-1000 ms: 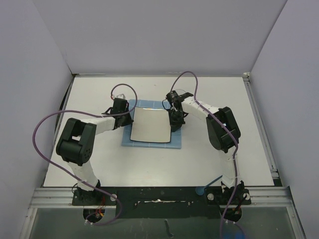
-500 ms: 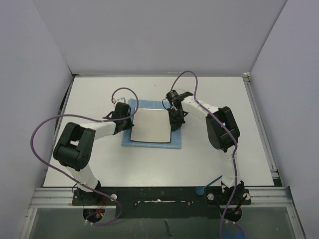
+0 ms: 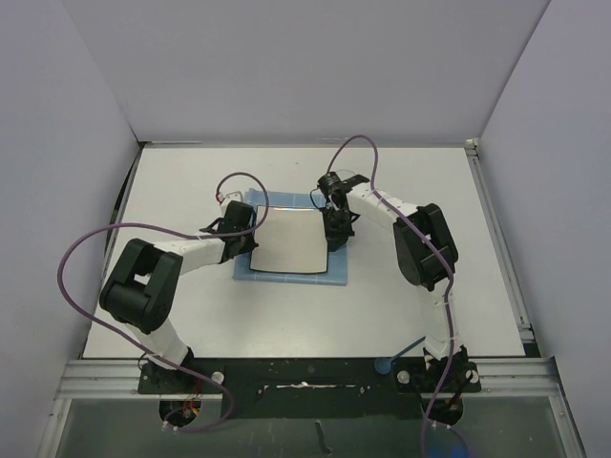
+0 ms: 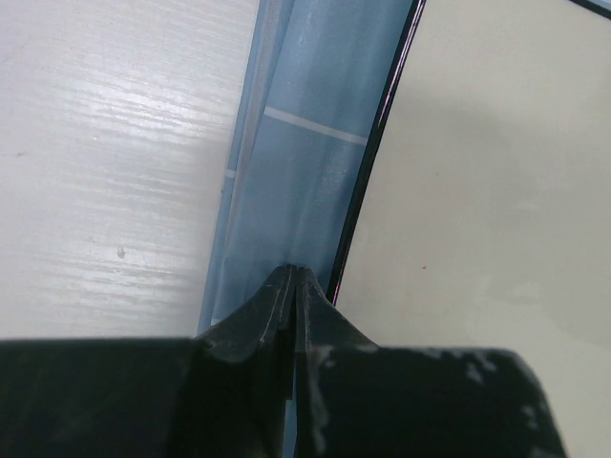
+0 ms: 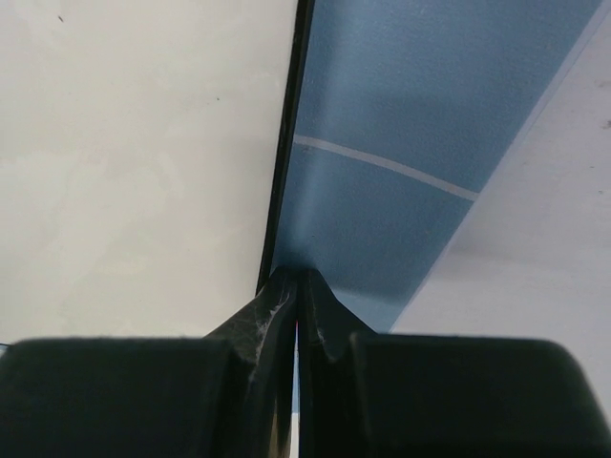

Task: Set the dinner table for one person
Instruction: Adjust the plate on the napkin.

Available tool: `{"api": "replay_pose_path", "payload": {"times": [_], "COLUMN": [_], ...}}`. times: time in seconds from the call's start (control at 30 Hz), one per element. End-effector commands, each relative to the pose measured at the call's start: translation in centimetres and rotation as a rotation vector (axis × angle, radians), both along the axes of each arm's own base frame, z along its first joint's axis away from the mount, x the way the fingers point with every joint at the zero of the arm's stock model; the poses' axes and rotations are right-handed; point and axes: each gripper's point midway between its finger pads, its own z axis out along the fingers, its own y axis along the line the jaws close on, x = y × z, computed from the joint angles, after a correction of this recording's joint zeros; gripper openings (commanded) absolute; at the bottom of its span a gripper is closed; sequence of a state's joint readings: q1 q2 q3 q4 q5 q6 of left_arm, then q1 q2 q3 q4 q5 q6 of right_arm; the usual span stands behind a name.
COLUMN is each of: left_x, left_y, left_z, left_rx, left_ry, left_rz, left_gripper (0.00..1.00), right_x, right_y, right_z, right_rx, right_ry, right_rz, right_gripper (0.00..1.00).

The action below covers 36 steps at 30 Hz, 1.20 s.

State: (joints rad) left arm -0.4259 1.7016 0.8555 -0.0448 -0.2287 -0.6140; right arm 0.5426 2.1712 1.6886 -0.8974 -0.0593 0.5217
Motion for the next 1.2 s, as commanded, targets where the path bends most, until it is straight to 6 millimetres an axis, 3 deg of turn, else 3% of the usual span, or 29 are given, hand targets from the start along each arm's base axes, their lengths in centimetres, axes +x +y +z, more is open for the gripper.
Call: {"api": "replay_pose_path", "payload": {"times": [0.0,0.23,0.4,1.17], "left_x": [-6.3,-8.1,-8.3,-3.7], "left_y": [-6.0,-7.6,-7.4,-7.8], "left_z": [-1.0,-1.2,-1.6,-1.3], "left_rx": [-0.121,-0.100,-0.081,-0.037], "left_ry": [0.182,0.198,0.205,0.173], "left_rz": [-0.194,-0.221,-0.205,-0.185], "left_gripper": [0.00,0.00,0.00,0.00], "right_x": [3.2,3.3,3.1,1.0], "right_y": [5.4,5.4,5.2,4.7], "right_z": [1.3,1.1,1.1,0.9], "right_rx": [0.188,0.189,0.185,0.175], "right_ry": [-0.119,-0.118,-0.117,-0.096], "right_rz": [0.027,0.023,0.023,0.020], "right_gripper": [0.00,0.00,0.00,0.00]}}
